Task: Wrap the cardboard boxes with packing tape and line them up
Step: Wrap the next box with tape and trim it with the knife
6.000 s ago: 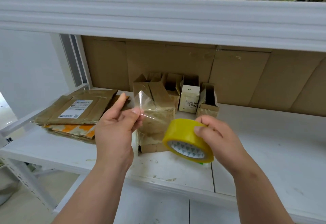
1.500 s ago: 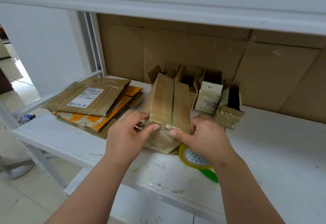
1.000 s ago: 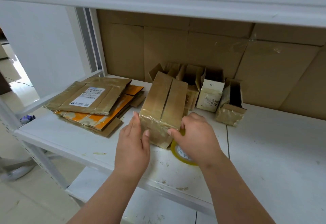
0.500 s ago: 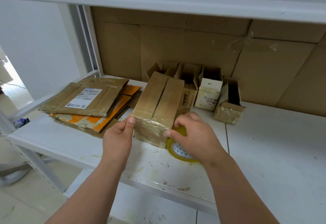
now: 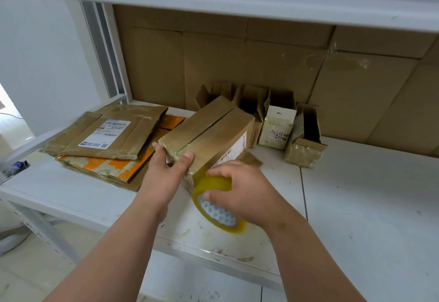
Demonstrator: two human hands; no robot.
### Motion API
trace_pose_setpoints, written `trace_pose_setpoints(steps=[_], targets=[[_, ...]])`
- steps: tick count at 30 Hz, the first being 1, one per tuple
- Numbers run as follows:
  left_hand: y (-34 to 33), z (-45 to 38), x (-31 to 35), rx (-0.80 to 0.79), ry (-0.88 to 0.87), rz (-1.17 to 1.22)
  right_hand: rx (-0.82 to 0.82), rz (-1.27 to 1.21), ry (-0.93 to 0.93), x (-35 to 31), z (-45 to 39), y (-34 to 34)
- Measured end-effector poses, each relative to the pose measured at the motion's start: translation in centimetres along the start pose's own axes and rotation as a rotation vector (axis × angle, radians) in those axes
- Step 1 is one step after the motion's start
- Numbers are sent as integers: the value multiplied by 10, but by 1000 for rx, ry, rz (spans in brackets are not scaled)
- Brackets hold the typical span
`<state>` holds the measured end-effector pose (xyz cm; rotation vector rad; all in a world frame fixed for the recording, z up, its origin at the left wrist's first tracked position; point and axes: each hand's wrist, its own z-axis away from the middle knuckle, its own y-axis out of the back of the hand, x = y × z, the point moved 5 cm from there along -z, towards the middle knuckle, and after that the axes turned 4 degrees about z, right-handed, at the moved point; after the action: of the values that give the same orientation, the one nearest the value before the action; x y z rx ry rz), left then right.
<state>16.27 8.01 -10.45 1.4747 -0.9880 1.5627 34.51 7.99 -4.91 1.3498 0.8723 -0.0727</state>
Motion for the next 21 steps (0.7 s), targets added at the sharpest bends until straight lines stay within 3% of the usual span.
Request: trace_pose_setpoints(steps=[3, 8, 12, 17, 21], targets=[[2, -6, 8, 104, -92, -62, 43, -122, -13, -1, 0, -11], [3, 15, 13, 321, -362, -425, -8, -260, -8, 14, 1, -25], [-5, 25, 17, 203, -607, -632, -101, -515, -32, 29, 5, -29], [2, 17, 8, 83, -516, -565, -150, -824, -87, 43, 4, -48], [10, 8, 10, 49, -469, -569, -232, -903, -113, 45, 8, -61]])
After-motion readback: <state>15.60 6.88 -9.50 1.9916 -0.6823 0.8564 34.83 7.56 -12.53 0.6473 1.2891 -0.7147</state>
